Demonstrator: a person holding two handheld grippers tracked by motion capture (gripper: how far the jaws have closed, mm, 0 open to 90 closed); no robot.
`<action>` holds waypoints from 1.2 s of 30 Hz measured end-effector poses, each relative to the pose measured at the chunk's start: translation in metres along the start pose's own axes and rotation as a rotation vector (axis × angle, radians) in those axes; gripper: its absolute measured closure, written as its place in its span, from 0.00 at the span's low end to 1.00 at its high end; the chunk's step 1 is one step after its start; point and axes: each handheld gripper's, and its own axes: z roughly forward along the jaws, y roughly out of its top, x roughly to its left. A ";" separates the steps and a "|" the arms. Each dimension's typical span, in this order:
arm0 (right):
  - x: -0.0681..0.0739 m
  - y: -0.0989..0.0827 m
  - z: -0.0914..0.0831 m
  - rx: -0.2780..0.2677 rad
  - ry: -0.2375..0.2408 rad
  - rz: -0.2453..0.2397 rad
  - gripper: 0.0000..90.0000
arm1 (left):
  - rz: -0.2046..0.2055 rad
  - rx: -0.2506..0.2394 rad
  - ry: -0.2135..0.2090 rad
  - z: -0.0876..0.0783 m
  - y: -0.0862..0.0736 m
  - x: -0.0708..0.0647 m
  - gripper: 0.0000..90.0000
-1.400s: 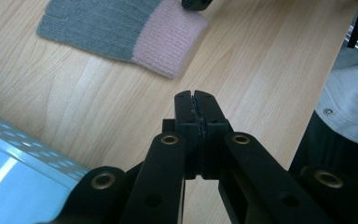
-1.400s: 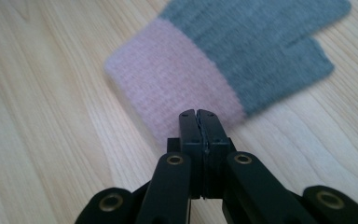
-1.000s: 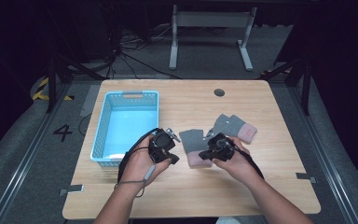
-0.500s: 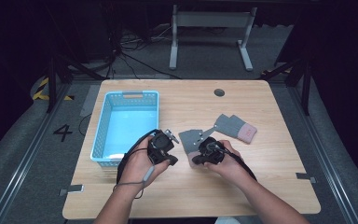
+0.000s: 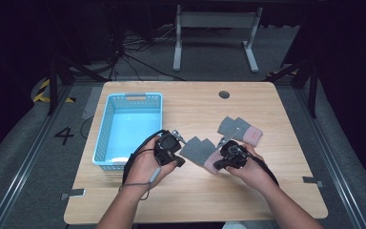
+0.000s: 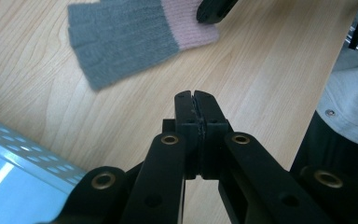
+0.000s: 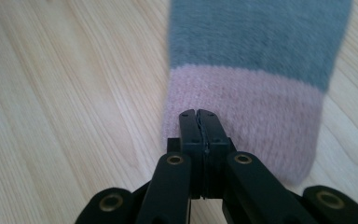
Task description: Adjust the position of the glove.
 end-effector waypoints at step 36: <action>-0.010 0.067 0.034 0.185 -0.153 0.051 0.54 | -0.038 -0.021 0.013 -0.008 -0.010 0.004 0.97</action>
